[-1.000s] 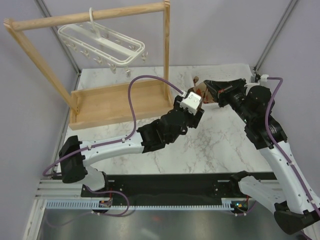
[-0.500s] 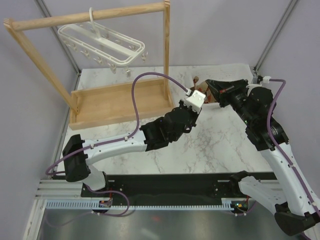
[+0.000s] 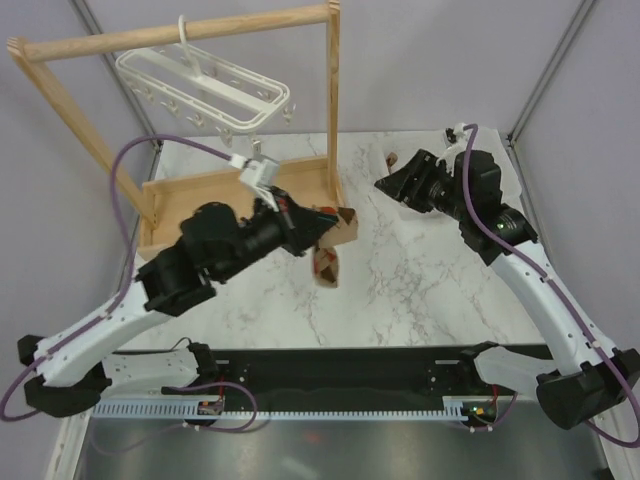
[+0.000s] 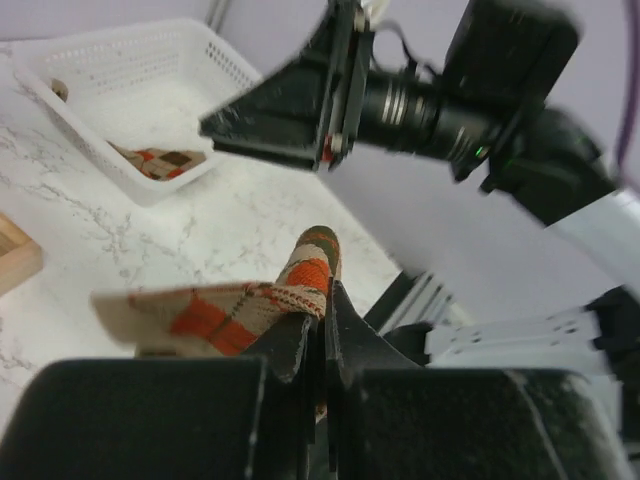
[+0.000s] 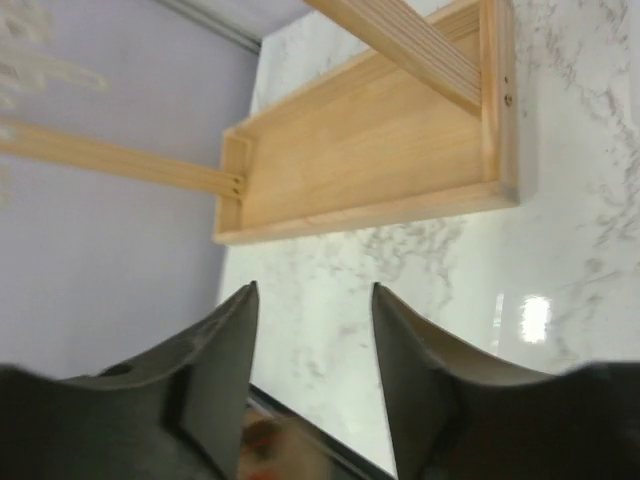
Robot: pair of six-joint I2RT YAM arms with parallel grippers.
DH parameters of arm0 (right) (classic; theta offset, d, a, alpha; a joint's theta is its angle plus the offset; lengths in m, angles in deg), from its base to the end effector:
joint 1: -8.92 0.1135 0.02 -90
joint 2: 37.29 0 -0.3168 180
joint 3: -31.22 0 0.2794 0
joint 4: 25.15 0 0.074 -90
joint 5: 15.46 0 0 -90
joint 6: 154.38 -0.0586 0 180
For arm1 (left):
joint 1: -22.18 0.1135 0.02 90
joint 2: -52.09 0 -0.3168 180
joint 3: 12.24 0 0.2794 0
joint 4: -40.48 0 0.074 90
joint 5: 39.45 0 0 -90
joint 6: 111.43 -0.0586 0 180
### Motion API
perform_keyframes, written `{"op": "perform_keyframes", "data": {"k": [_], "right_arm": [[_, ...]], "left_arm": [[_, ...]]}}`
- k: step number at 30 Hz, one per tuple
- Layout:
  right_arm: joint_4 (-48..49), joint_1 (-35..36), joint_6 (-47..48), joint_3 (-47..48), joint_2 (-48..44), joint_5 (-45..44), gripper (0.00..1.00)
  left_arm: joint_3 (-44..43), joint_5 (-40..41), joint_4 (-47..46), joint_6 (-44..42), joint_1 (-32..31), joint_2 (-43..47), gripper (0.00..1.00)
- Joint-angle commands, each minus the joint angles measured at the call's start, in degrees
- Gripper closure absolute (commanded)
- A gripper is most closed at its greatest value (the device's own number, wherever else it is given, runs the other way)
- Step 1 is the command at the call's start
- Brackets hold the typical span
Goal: Clip the socks to the hanger
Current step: Adjust the sock.
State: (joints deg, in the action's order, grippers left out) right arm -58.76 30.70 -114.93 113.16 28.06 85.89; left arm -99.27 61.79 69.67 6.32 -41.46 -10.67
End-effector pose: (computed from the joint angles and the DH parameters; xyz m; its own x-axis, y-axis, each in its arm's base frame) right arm 0.2570 0.1151 0.4427 -0.5886 0.5801 -0.5631 -0.1323 0.6180 0.7750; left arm 0.1260 -0.2285 0.4987 -0.4028 -0.2158 -0.8895 0.6837 0.5752 -0.4491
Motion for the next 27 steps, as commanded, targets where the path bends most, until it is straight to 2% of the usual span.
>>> {"op": "perform_keyframes", "data": {"k": [1, 5, 8, 9, 10, 13, 16, 18, 20, 23, 27], "right_arm": [[-1.63, 0.19, 19.84, 1.92, -0.22, 7.96, 0.39], [-3.4, 0.19, 31.27, -0.19, -1.97, 10.26, 0.36], [-0.42, 0.98, 39.98, -4.49, -5.92, 16.39, 0.35], [1.68, 2.11, 42.09, -5.28, -6.97, 18.51, 0.24], [2.74, 2.91, 45.33, -6.33, -8.81, 19.22, 0.19], [11.17, 7.13, 48.95, -8.71, -12.07, 19.23, 0.18], [16.1, 11.87, 55.43, -8.36, -11.82, 21.6, 0.21], [20.66, 15.81, 59.66, -9.33, -11.64, 19.34, 0.21], [20.77, 18.2, 66.85, -8.72, -10.15, 19.14, 0.24], [19.8, 22.68, 71.53, -5.91, -7.78, 21.51, 0.3], [18.23, 25.5, 74.27, -4.84, -6.28, 21.17, 0.31]], "left_arm": [[2.03, -7.9, 5.35, 16.97, 5.78, 8.68, 0.98], [1.24, -14.48, 5.96, 26.11, 11.5, 11.34, 0.98], [-0.51, -21.77, 6.23, 33.67, 16.69, 11.08, 0.98], [-0.52, -25.36, 6.23, 37.78, 17.83, 10.91, 0.98], [-0.43, -26.96, 6.32, 40.17, 19.85, 10.82, 0.98], [1.24, -32.15, 6.58, 50.18, 23.02, 10.82, 0.98], [4.31, -35.58, 4.91, 58.98, 24.61, 11.52, 0.98], [6.24, -36.55, 4.82, 64.34, 24.96, 11.96, 0.98], [8.61, -37.17, 4.91, 70.21, 24.96, 12.66, 0.98], [10.12, -38.32, 4.82, 73.85, 24.96, 13.19, 0.98], [9.42, -36.66, 4.82, 75.96, 24.96, 14.24, 0.98]]}}
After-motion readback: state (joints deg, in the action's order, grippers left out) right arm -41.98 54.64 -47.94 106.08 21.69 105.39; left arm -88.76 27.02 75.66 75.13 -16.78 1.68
